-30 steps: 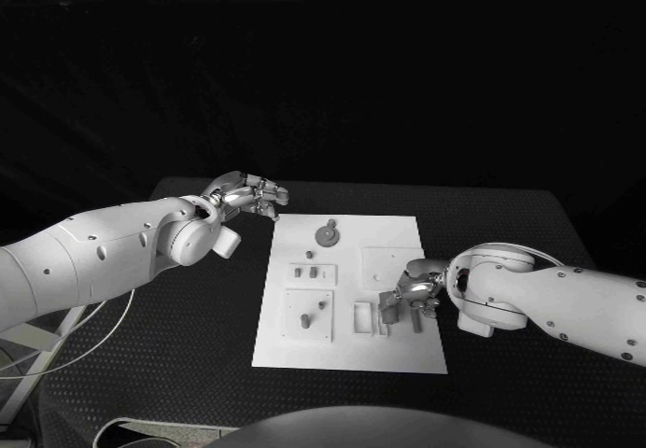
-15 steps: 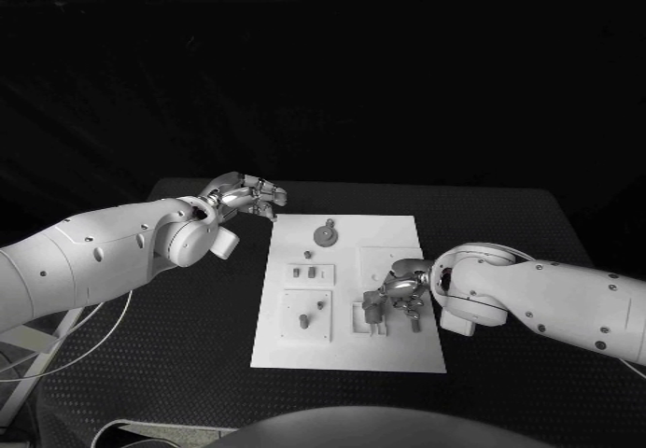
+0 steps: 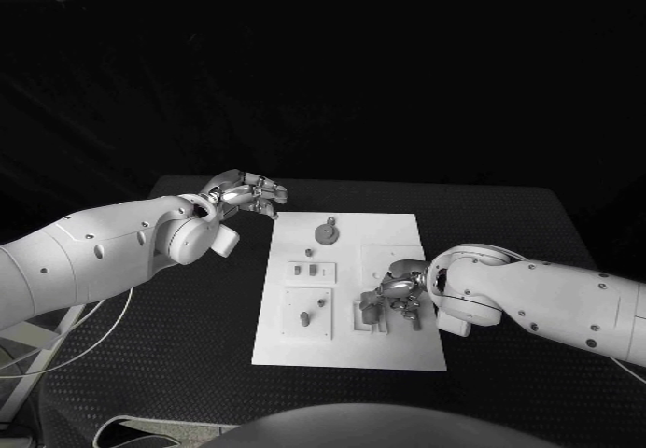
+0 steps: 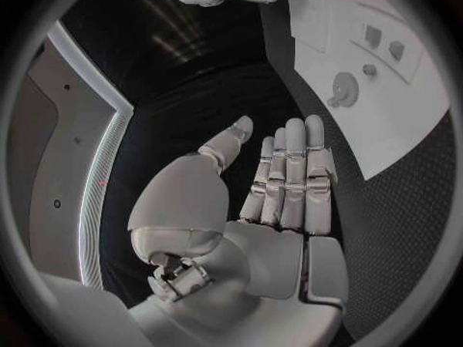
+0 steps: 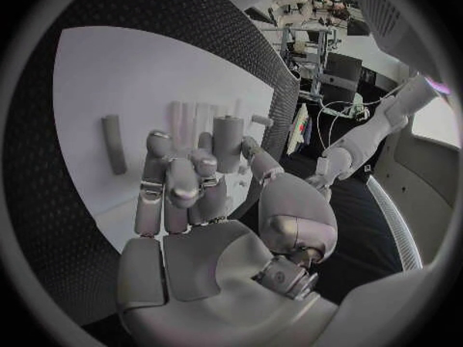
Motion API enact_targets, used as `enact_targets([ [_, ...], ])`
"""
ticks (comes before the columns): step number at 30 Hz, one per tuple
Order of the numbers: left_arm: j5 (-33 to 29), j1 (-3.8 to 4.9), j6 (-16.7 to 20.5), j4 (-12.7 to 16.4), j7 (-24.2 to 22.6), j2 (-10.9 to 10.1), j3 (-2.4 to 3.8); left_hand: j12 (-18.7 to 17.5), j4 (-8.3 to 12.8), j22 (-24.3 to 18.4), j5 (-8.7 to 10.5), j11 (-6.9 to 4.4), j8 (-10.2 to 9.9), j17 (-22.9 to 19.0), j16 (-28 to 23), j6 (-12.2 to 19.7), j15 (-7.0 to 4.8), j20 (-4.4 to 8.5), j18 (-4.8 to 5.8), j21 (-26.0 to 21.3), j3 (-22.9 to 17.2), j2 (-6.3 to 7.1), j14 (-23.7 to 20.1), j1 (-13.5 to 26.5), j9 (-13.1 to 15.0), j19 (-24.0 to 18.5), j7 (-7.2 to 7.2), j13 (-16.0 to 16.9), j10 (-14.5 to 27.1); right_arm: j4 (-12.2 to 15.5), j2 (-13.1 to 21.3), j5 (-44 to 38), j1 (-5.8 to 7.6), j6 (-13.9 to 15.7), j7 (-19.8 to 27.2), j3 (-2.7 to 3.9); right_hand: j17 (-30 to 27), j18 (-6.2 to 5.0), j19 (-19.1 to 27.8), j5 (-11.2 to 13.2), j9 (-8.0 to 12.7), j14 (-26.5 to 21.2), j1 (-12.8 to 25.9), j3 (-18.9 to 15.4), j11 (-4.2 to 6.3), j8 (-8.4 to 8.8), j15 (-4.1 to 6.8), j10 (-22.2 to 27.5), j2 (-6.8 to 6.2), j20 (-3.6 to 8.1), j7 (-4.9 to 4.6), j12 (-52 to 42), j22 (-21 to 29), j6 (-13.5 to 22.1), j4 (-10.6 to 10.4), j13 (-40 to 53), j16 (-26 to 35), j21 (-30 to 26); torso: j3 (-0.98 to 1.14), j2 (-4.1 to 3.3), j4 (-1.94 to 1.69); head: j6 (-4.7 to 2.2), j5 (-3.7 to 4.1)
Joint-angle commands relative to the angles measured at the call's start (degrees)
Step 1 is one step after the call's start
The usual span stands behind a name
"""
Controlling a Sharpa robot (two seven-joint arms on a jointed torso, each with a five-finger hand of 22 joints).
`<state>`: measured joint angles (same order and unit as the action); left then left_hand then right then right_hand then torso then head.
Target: Assemble the parts on the task board
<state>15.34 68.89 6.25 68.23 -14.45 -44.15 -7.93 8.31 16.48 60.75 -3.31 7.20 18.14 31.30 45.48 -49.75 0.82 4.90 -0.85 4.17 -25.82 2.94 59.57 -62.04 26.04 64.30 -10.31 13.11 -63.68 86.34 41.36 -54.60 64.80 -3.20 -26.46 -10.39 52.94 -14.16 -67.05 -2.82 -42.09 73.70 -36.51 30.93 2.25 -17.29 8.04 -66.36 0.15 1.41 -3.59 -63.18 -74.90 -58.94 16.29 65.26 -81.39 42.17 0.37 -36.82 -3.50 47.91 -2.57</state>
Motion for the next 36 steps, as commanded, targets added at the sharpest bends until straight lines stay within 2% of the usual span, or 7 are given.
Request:
enact_targets([
  [1, 0.22, 0.04, -0.89, 0.19, -0.1, 0.11, 0.05, -0.22, 0.01, -0.07, 0.19, 0.04, -0.17, 0.09, -0.28, 0.33, 0.33, -0.39, -0.9, -0.2, 0.48, -0.16, 0.04, 0.22, -0.09, -0.06, 0.13, -0.05, 0.41, -0.11, -0.29, 0.36, -0.28, -0.94, 0.13, -0.03, -0.07, -0.84, -0.16, -0.01, 0.0, -0.32, 0.53, 0.23, 0.02, 0.31, 0.2, -0.14, -0.01, -0.19, -0.49, 0.24, -1.09, -0.44, 0.05, -0.06, -0.03, -0.11, 0.04, -0.01, 0.05, 0.05, 0.02],
  [5, 0.23, 0.04, -0.95, 0.2, -0.06, 0.23, 0.05, -0.22, 0.01, -0.07, 0.19, 0.04, -0.18, 0.09, -0.29, 0.34, 0.33, -0.38, -0.9, -0.2, 0.48, -0.17, 0.04, 0.22, -0.09, -0.07, 0.13, -0.06, 0.42, -0.17, -0.48, 0.33, -0.29, -1.37, 0.01, -0.03, -0.08, -0.84, -0.14, -0.01, -0.01, -0.33, 0.56, 0.25, 0.01, 0.33, 0.19, -0.13, 0.01, -0.2, -0.5, 0.25, -1.1, -0.44, 0.04, -0.06, -0.03, -0.12, 0.06, 0.01, 0.08, 0.06, 0.01],
  [11, 0.23, 0.04, -0.91, 0.21, -0.07, 0.24, 0.05, -0.23, 0.02, -0.08, 0.19, 0.05, -0.18, 0.1, -0.3, 0.34, 0.33, -0.38, -0.9, -0.2, 0.48, -0.19, 0.04, 0.21, -0.09, -0.07, 0.13, -0.07, 0.43, -0.71, -0.95, 0.37, -0.61, -1.37, -0.25, -0.05, -0.1, -0.84, -0.13, -0.01, -0.01, -0.35, 0.6, 0.27, 0.01, 0.35, 0.18, -0.12, 0.02, -0.21, -0.5, 0.26, -1.1, -0.45, 0.02, -0.07, -0.02, -0.13, -0.05, 0.02, -0.03, 0.31, -0.04],
  [15, 0.23, 0.04, -0.94, 0.26, -0.02, 0.15, 0.05, -0.23, 0.02, -0.08, 0.19, 0.05, -0.18, 0.11, -0.31, 0.35, 0.33, -0.38, -0.91, -0.2, 0.48, -0.2, 0.03, 0.2, -0.09, -0.08, 0.13, -0.07, 0.43, -0.86, -1.06, 0.32, -0.84, -1.09, -0.3, -0.06, -0.12, -0.84, -0.11, -0.01, -0.01, -0.38, 0.67, 0.27, -0.01, 0.39, 0.17, -0.11, 0.01, -0.23, -0.51, 0.28, -1.1, -0.45, 0.01, -0.07, -0.02, -0.14, 0.05, -0.02, 0.01, 0.37, -0.18],
  [22, 0.23, 0.04, -0.96, 0.32, -0.03, 0.12, 0.05, -0.23, 0.02, -0.09, 0.19, 0.05, -0.18, 0.13, -0.33, 0.35, 0.34, -0.39, -0.91, -0.2, 0.5, -0.2, 0.03, 0.2, -0.1, -0.08, 0.13, -0.08, 0.44, -1.16, -1.24, 0.29, -1.06, -1.48, -0.56, -0.06, -0.17, -0.84, -0.04, 0.0, 0.0, -0.45, 0.85, 0.32, -0.04, 0.5, 0.14, -0.05, 0.02, -0.28, -0.55, 0.33, -1.11, -0.42, -0.03, -0.09, 0.0, -0.17, -0.03, -0.01, 0.07, 0.48, -0.23],
  [28, 0.23, 0.05, -0.93, 0.32, -0.02, 0.05, 0.05, -0.24, 0.02, -0.09, 0.19, 0.05, -0.18, 0.15, -0.34, 0.35, 0.34, -0.39, -0.91, -0.2, 0.51, -0.21, 0.03, 0.19, -0.1, -0.09, 0.13, -0.09, 0.44, -1.43, -1.41, 0.27, -1.27, -1.5, -0.62, -0.08, -0.2, -0.84, 0.01, -0.01, 0.01, -0.51, 0.97, 0.33, -0.07, 0.58, 0.11, -0.01, -0.04, -0.3, -0.57, 0.37, -1.12, -0.4, -0.03, -0.1, 0.0, -0.18, 0.04, 0.01, 0.11, 0.51, -0.18],
  [36, 0.24, 0.05, -0.97, 0.34, -0.01, 0.07, 0.05, -0.24, 0.03, -0.1, 0.19, 0.05, -0.18, 0.17, -0.35, 0.36, 0.34, -0.39, -0.91, -0.2, 0.51, -0.23, 0.04, 0.18, -0.1, -0.09, 0.13, -0.1, 0.44, -1.65, -1.63, 0.18, -1.45, -1.45, -0.67, -0.09, -0.28, -0.84, 0.14, 0.0, 0.03, -0.66, 1.2, 0.37, -0.14, 0.8, 0.05, 0.14, -0.33, -0.37, -0.65, 0.47, -1.13, -0.25, -0.01, -0.13, 0.04, -0.24, 0.01, 0.01, 0.09, 0.56, -0.19],
])
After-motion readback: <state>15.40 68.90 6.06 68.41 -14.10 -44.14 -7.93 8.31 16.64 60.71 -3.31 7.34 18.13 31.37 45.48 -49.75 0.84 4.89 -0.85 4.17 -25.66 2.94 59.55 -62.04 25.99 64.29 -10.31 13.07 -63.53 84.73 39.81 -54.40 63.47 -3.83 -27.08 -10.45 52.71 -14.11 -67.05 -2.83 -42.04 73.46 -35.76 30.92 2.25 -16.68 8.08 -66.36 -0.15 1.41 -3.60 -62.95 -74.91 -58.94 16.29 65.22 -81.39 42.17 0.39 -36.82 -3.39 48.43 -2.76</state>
